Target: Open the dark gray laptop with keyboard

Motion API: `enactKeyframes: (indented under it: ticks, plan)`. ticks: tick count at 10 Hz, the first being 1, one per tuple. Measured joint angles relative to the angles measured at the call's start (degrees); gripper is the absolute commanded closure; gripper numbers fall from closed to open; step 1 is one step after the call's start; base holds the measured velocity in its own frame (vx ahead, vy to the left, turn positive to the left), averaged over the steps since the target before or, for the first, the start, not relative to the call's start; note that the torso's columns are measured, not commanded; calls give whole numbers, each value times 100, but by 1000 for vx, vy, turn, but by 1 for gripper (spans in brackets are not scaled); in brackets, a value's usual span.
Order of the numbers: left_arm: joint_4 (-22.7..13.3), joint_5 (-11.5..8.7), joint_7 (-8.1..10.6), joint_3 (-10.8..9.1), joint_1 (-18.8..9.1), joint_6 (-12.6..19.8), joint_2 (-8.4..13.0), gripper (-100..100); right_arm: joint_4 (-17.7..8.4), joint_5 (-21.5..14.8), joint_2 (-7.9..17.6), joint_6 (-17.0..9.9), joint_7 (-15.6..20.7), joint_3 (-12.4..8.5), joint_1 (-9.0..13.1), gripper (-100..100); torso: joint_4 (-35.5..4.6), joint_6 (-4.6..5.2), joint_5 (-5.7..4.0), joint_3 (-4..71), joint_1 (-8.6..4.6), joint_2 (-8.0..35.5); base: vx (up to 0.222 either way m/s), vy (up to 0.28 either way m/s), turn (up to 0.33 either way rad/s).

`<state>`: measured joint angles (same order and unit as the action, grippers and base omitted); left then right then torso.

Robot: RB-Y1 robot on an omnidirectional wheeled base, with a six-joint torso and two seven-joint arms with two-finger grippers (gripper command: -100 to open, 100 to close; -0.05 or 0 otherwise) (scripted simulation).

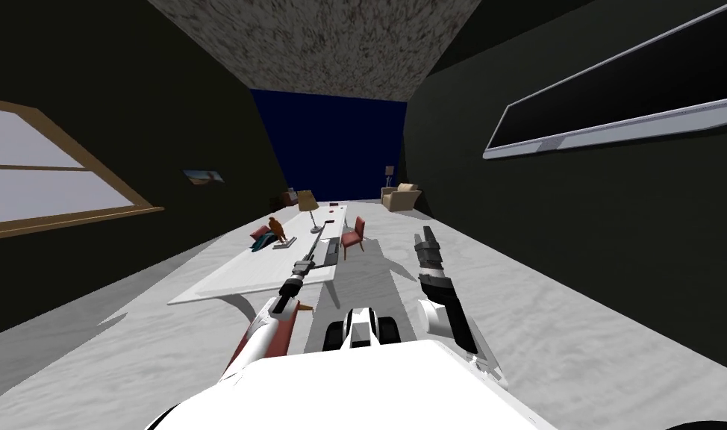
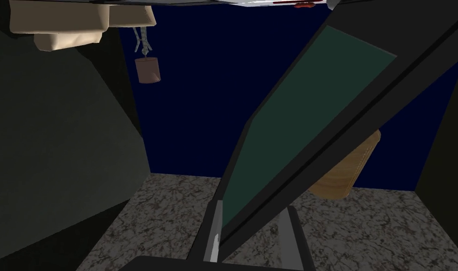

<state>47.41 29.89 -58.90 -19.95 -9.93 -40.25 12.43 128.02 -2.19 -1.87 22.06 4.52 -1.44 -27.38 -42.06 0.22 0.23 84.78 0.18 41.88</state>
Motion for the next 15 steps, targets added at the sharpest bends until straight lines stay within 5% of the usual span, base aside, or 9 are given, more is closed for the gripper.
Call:
enactKeyframes:
  ticks: [8, 10, 15]
  plan:
    - [946, 718, -262, -1289, 961, -127, -516, 100, 0, 0, 0, 0, 0, 0, 0, 0, 6, -20, 11, -12, 13, 22, 8, 10, -235]
    - [866, 817, -442, -1655, 993, -267, -628, 100, 0, 0, 0, 0, 0, -1, -2, 0, 9, -43, 10, -4, 31, 9, 4, 7, -199]
    - [1456, 1321, -749, -2513, 1571, -407, -1090, 100, 0, 0, 0, 0, 0, -1, -1, 0, 13, -44, 28, -22, 31, 34, 6, 8, -188]
